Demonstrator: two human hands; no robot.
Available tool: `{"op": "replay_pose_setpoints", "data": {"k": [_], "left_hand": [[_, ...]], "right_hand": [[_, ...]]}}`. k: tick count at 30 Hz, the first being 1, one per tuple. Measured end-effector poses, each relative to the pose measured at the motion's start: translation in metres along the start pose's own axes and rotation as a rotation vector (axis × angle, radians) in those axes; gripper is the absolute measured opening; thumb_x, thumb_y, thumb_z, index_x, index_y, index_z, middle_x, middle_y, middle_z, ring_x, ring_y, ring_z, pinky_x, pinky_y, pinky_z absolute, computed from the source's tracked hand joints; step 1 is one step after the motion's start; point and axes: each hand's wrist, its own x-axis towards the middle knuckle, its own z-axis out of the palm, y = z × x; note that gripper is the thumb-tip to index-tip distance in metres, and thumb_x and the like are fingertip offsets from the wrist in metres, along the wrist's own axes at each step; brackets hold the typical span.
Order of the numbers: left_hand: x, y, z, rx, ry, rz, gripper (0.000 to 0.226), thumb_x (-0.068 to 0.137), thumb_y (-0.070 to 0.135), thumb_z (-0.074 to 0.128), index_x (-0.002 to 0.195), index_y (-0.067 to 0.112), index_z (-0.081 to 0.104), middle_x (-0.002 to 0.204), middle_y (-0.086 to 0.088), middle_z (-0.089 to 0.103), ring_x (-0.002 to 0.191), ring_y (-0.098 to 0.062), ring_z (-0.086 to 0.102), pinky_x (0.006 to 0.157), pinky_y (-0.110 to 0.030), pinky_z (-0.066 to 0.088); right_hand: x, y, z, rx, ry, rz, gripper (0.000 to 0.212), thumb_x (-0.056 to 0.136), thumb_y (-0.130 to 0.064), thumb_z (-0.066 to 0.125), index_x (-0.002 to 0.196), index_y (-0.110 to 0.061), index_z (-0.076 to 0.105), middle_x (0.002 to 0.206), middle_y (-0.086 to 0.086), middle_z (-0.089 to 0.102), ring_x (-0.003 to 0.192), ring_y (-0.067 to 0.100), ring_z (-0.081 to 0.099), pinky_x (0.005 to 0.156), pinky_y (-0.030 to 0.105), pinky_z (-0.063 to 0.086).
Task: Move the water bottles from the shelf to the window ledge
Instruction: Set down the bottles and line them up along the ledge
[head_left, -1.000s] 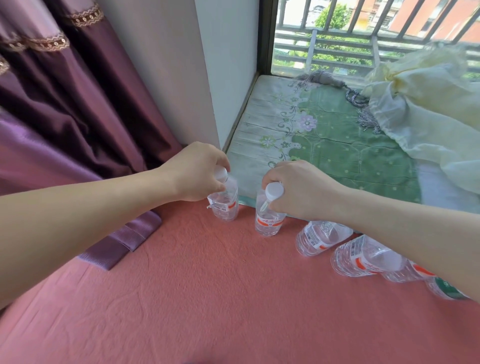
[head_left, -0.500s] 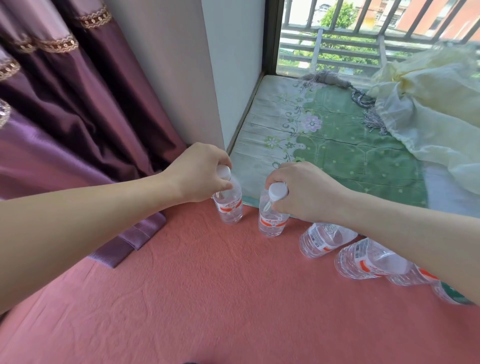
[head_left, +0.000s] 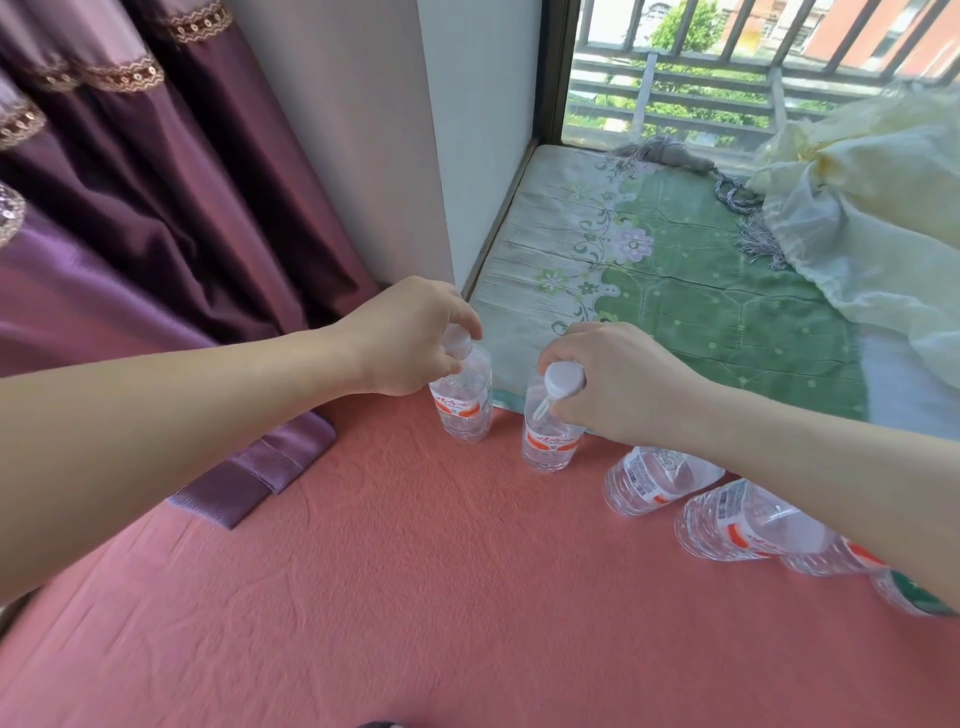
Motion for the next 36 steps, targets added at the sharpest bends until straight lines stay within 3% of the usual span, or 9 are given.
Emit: {"op": "replay_pose_setpoints", "data": {"k": [12, 15, 21, 31, 36], "left_hand": [[0.000, -0.006, 0.000, -0.001, 0.017, 0.018, 0.031, 0.078, 0.019, 0.078, 0.109, 0.020, 0.074, 0.091, 0.011, 0.054, 0.080, -0.011, 0.051, 0.075, -0.025, 0.041], [0.001, -0.007, 0.001, -0.005, 0.030, 0.028, 0.030, 0.078, 0.018, 0.077, 0.108, 0.020, 0.074, 0.090, 0.012, 0.052, 0.080, -0.010, 0.050, 0.073, -0.022, 0.036], [0.004, -0.014, 0.001, -0.027, 0.019, 0.050, 0.030, 0.078, 0.015, 0.073, 0.107, 0.023, 0.074, 0.090, 0.011, 0.053, 0.079, -0.009, 0.049, 0.072, -0.022, 0.035], [0.006, -0.020, -0.001, -0.050, 0.017, 0.090, 0.030, 0.077, 0.014, 0.076, 0.106, 0.021, 0.074, 0.089, 0.009, 0.056, 0.076, -0.009, 0.049, 0.069, -0.020, 0.033], [0.006, -0.020, 0.001, -0.055, 0.020, 0.089, 0.031, 0.075, 0.014, 0.076, 0.105, 0.020, 0.074, 0.089, 0.008, 0.057, 0.077, -0.009, 0.051, 0.069, -0.021, 0.034]], "right_hand": [[0.023, -0.011, 0.003, 0.027, 0.049, 0.008, 0.026, 0.074, -0.019, 0.071, 0.100, -0.022, 0.072, 0.099, 0.000, 0.061, 0.089, 0.022, 0.056, 0.078, 0.037, 0.048], [0.031, -0.018, 0.005, 0.047, 0.076, 0.010, 0.027, 0.074, -0.019, 0.072, 0.100, -0.024, 0.072, 0.099, 0.000, 0.061, 0.090, 0.022, 0.056, 0.079, 0.037, 0.047], [0.041, -0.023, 0.011, 0.041, 0.087, 0.016, 0.029, 0.077, -0.019, 0.072, 0.105, -0.022, 0.072, 0.099, 0.001, 0.060, 0.092, 0.020, 0.054, 0.073, 0.030, 0.037], [0.040, -0.024, 0.013, 0.053, 0.099, 0.013, 0.024, 0.077, -0.018, 0.071, 0.100, -0.022, 0.071, 0.098, -0.002, 0.058, 0.089, 0.021, 0.055, 0.077, 0.037, 0.045], [0.036, -0.024, 0.018, 0.037, 0.121, -0.008, 0.024, 0.078, -0.017, 0.070, 0.101, -0.021, 0.071, 0.098, -0.001, 0.059, 0.086, 0.022, 0.055, 0.068, 0.031, 0.033]]}}
